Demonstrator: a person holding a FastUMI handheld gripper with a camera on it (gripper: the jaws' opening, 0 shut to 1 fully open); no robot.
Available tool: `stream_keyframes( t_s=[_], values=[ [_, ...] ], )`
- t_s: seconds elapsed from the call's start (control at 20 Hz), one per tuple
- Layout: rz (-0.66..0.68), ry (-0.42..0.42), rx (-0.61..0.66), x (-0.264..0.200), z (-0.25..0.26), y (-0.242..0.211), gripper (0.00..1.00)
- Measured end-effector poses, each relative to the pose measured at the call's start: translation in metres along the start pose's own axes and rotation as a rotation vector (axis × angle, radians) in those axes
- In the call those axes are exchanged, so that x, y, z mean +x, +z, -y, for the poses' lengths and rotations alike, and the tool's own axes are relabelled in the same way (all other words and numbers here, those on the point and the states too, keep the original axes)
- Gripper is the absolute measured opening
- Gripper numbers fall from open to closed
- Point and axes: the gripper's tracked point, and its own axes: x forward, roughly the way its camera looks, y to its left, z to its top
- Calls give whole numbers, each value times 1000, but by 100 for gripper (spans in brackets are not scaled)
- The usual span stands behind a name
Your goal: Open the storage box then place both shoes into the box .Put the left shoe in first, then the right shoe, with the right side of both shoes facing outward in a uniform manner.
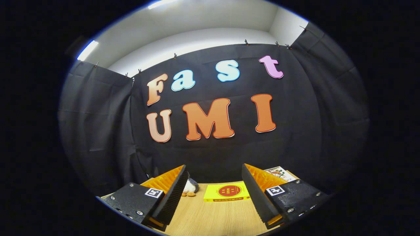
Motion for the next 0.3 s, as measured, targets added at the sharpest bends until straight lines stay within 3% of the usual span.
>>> stream_keyframes(
  t_s=[0.3],
  values=[
    [5, 12, -9, 2, -8, 0, 98]
  ],
)
